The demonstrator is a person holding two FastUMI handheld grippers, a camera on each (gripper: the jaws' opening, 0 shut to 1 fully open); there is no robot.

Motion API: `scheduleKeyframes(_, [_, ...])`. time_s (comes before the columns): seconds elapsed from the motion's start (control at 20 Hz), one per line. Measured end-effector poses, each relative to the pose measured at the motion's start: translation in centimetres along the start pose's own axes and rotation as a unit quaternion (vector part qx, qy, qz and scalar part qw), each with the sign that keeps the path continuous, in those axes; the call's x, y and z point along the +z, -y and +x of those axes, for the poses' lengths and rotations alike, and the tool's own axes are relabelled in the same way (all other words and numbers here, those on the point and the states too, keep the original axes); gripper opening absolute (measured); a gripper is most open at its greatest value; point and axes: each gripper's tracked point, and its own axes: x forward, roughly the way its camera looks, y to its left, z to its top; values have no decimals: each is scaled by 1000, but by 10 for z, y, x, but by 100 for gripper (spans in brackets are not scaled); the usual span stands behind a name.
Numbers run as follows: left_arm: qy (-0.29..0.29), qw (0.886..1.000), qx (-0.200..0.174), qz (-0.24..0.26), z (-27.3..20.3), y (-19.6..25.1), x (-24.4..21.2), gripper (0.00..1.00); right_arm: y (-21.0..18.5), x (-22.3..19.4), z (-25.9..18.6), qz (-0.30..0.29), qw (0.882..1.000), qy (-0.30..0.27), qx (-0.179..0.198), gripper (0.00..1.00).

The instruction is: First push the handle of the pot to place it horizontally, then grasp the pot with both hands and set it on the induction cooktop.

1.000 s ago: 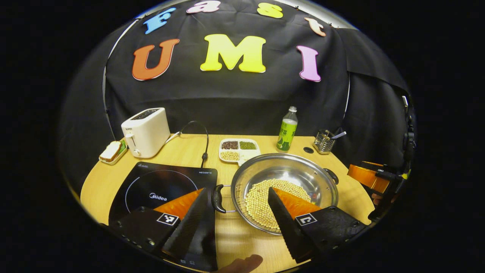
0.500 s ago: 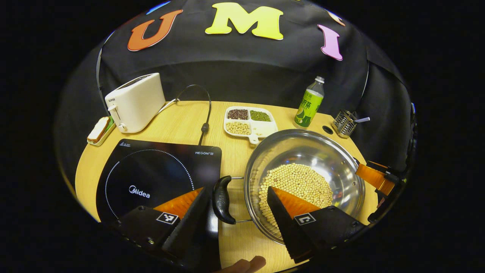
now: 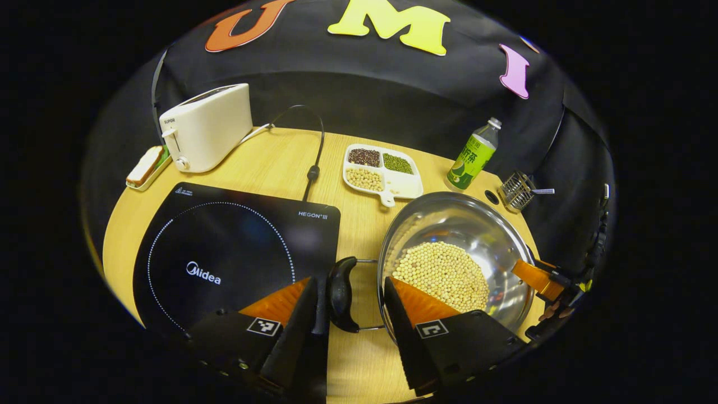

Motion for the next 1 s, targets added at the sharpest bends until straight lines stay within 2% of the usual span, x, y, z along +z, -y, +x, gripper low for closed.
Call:
scheduleKeyframes(0.05, [0, 1000, -3, -1, 0, 0, 2, 67, 0, 3, 1, -2, 1000, 2, 0, 71])
scheduleKeyframes(0.1, [-4, 1000, -6, -3, 0, 0, 1, 67, 0, 3, 0, -2, 1000, 0, -2, 76])
scheduleKeyframes(0.15, [-8, 1000, -15, -9, 0, 3, 0, 67, 3, 4, 1, 3, 1000, -2, -6, 68])
scheduleKeyframes(0.25, [-11, 1000, -19, -8, -1, 3, 1, 46, 5, 2, 6, 14, 1000, -9, -12, 66])
scheduleKeyframes(0.3, [-10, 1000, -20, -4, 1, 2, 0, 57, 4, 0, 6, 12, 1000, -13, -14, 68])
scheduleKeyframes(0.35, [-10, 1000, -20, -2, 2, 3, -1, 57, 4, 0, 7, 7, 1000, -17, -15, 66])
scheduleKeyframes(0.5, [-12, 1000, -24, -6, 1, 4, -2, 57, 4, -2, 6, 11, 999, -25, -17, 66])
scheduleKeyframes(0.55, [-14, 1000, -25, -7, 2, 5, -4, 46, 5, -3, 5, 15, 999, -28, -19, 65])
scheduleKeyframes(0.65, [-15, 999, -28, -6, -4, 7, -7, 65, 7, -10, -3, 24, 999, -33, -19, 63])
scheduleKeyframes(0.7, [-15, 1000, -28, 0, -7, 8, -10, 55, 8, -13, -8, 27, 999, -35, -19, 62])
scheduleKeyframes(0.9, [-20, 999, -23, 9, -13, 14, -20, 51, 13, -21, -20, 32, 998, -38, -24, 61])
scheduleKeyframes(1.0, [-22, 999, -25, 5, -18, 14, -26, 51, 13, -28, -27, 41, 998, -41, -19, 58])
